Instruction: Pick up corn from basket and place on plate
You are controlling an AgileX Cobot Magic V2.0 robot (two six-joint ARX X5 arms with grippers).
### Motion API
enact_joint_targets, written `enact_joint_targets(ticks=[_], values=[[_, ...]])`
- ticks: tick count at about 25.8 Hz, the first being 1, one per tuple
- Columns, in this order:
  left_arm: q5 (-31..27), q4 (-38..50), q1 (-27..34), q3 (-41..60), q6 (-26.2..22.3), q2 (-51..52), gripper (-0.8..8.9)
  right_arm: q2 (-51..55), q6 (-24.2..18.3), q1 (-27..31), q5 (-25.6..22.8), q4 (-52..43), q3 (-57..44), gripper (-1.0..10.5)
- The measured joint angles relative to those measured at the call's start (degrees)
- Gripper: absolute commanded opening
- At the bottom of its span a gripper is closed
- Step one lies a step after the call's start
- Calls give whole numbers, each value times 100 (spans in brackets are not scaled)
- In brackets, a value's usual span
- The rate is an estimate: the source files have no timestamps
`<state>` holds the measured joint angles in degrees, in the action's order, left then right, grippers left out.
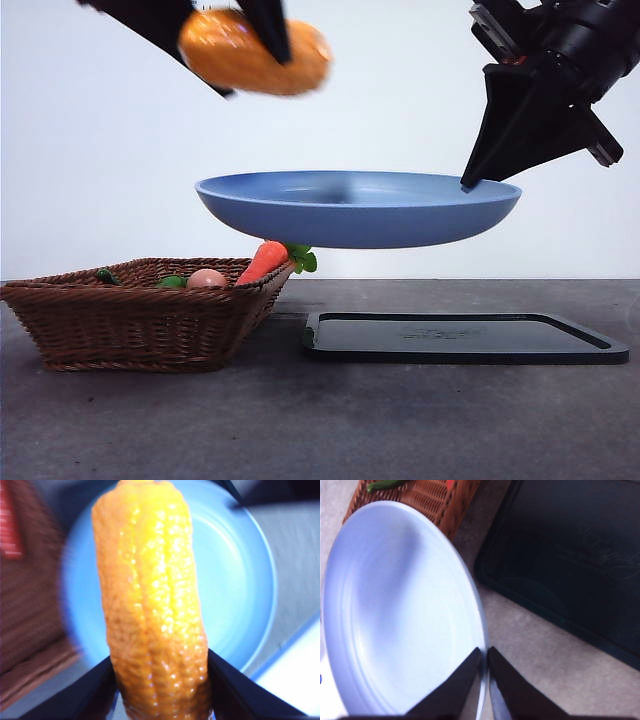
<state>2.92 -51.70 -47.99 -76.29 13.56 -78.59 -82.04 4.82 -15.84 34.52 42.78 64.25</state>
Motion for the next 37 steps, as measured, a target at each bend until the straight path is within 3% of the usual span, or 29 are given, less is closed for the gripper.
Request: enact_joint_targets(ticks=[13,22,37], values=[[-144,181,-181,0,-531,-1259,226,0,61,-68,205,31,0,3],[-302,177,-208,0,-564,-1287,339,-2,61,-68,243,103,0,3],[-315,83,-208,-28,-599,-1259,341,-2,61,-68,273,192,0,3]])
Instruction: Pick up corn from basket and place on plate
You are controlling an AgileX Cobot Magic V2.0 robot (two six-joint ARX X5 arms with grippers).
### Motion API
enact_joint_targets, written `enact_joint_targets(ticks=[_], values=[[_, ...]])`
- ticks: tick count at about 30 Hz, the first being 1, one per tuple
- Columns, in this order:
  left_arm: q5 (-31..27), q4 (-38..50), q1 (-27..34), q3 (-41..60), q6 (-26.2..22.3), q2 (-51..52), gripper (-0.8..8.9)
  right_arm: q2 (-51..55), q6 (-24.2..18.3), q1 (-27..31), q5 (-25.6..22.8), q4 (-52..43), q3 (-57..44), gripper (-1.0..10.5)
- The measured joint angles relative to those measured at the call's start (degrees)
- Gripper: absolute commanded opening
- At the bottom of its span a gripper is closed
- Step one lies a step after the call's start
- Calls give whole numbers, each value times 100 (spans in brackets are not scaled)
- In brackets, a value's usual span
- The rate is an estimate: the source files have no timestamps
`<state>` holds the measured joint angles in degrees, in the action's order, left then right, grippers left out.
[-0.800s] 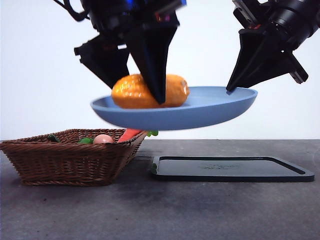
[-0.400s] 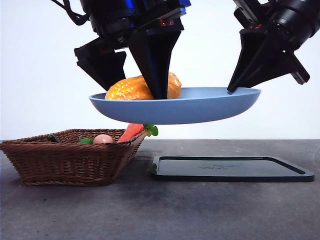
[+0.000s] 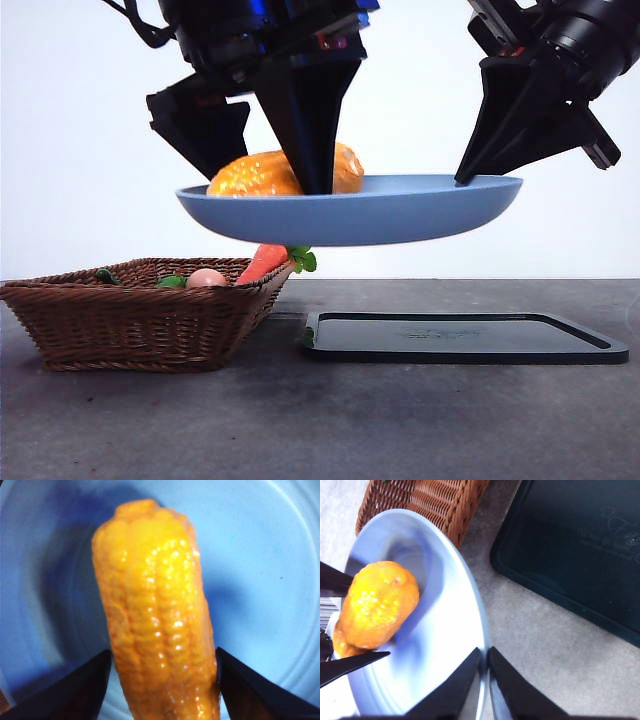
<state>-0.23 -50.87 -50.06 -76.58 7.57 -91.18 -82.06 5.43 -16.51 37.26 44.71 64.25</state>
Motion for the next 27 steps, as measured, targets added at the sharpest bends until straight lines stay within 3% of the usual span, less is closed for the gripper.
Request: enact_joint_targets(ticks=[16,27], values=[[-136,-782,-2,-1244,-254,271,343,0,55,140,-15,26,0,3],[-138,-868,-4,-1530,-273,1263,342,-636,302,1139,-35,-568,195,3]])
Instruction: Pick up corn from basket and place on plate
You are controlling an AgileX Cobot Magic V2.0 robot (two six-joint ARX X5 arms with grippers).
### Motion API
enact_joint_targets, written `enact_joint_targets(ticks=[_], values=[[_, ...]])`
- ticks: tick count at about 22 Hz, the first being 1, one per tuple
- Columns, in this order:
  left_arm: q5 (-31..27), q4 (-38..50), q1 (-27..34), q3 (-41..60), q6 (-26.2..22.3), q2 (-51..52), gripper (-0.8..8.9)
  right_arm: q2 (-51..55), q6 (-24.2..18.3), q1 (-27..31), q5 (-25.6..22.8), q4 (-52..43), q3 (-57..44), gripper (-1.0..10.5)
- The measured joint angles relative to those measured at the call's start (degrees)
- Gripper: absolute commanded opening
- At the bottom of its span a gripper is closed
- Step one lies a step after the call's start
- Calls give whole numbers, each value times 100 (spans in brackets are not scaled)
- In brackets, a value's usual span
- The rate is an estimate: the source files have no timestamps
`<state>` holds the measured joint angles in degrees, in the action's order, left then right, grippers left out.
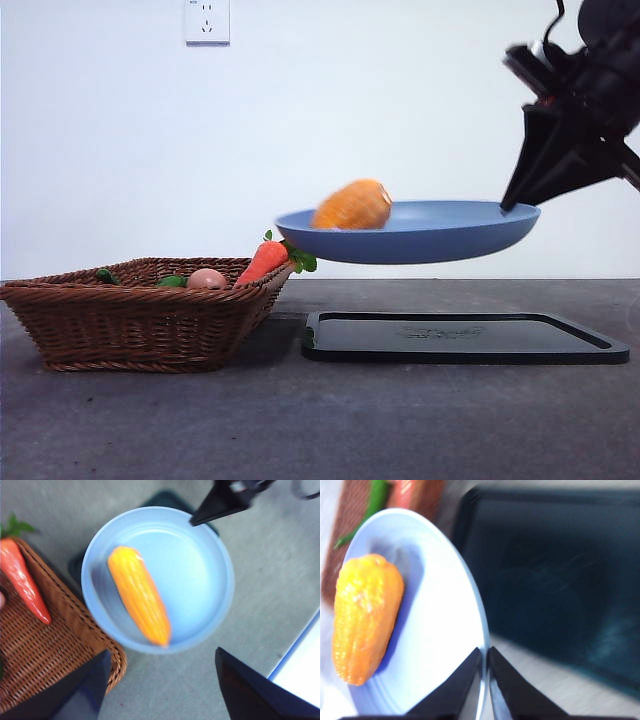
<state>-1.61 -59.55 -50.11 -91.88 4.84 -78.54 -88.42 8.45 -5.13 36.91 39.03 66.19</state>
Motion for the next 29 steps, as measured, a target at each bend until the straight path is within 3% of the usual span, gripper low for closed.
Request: enact_joint_targets(ticks=[11,19,25,29], values=[[0,-177,-2,0,304,1244,339,-1786,85,466,-50,-828,643,3],[0,-179,-2,0,483,1469,339,-2024,31,643,-304,-846,645,4],[2,-179,-2,0,498,1469,339,-2033,-72,592,-575,-706,647,181],[2,-179,-2,0,498,1469,339,-2004,-68,643,-555,-669,651,204]])
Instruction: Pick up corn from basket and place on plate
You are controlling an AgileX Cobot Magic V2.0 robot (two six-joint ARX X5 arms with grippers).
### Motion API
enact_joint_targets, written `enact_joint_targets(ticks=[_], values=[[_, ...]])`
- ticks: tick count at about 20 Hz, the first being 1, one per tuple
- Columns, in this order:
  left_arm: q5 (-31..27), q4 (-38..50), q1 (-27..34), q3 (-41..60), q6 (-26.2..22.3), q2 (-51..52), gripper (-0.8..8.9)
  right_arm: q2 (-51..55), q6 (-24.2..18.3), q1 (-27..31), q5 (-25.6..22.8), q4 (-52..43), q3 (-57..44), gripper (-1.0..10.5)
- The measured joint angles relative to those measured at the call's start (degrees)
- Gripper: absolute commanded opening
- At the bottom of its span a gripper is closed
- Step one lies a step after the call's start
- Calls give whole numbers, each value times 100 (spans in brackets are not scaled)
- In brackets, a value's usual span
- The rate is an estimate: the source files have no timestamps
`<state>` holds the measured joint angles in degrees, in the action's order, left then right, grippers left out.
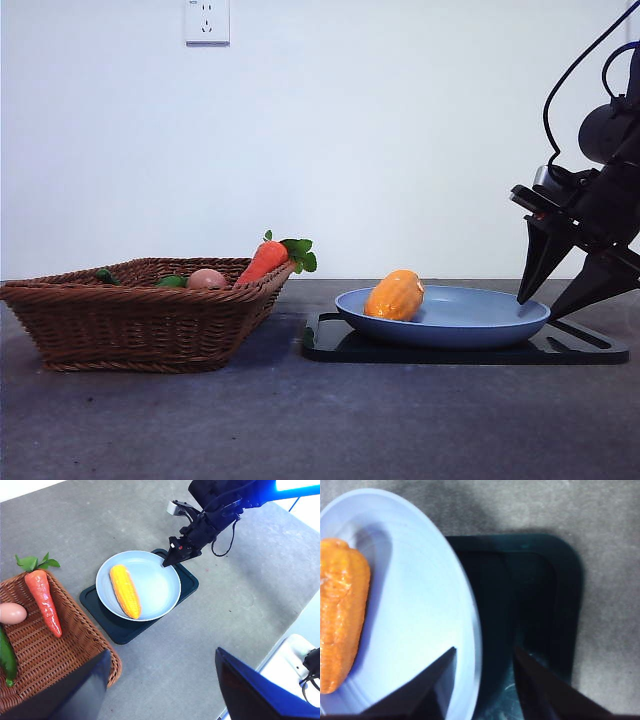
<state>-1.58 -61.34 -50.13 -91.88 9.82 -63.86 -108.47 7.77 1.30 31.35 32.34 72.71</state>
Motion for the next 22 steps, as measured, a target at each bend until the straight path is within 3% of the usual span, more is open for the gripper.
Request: enact_joint_targets(ticks=[8,14,17,19,21,22], values=[[-262,0,0,0,-83,0,338,1895,-162,94,11,1274,66,203],[-304,-111,0,0,-181,-7,318,3727,-695,-852,13,2835,66,181],[-306,-313,2,0,-240,-61,255,4341,-791,-1351,-13,3217,66,101],[-308,-382,0,0,-264,-101,117,4638,-833,-1692,-129,3397,66,0],[-308,-516,0,0,-282,-118,4,4833,-903,-1950,-256,3578,66,2],[-308,-566,0,-2,-280,-138,7,4892,-916,-2048,-304,3661,66,2]])
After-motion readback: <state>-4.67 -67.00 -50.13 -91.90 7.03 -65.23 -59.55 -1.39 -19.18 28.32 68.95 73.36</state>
